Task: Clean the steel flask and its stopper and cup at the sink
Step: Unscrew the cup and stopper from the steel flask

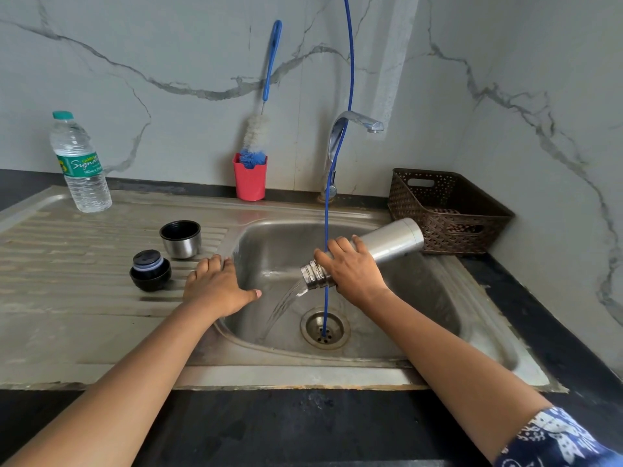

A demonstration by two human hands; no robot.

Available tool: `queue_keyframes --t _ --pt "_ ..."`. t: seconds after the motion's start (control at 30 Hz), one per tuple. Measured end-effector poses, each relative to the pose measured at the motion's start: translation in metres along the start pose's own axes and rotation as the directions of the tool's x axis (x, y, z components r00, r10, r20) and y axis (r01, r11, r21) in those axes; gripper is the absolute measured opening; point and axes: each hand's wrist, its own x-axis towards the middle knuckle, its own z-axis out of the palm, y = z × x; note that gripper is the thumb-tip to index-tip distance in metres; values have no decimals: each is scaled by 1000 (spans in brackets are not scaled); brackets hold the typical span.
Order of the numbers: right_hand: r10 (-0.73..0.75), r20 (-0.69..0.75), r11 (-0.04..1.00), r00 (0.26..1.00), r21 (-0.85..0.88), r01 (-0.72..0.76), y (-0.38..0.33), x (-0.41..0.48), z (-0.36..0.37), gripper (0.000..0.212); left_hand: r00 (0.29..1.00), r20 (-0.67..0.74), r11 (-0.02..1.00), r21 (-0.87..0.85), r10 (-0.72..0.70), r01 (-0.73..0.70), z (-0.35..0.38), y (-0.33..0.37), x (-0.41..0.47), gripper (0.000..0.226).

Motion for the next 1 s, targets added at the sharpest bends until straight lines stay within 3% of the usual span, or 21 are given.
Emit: queue_keyframes --t 0.5,0.67,1.0 --pt "-193 -58 952 979 -251 173 -3 4 -13 60 1000 5 1000 1 -3 3 -1 0 -2 95" --pt "-310 -141 905 940 -347 246 5 14 -19 55 1000 0 1000 -3 -1 1 -1 0 -2 94" --pt "-326 -253 882 911 -427 197 16 25 -42 57 1000 2 1000 -20 0 0 -2 0 -4 93"
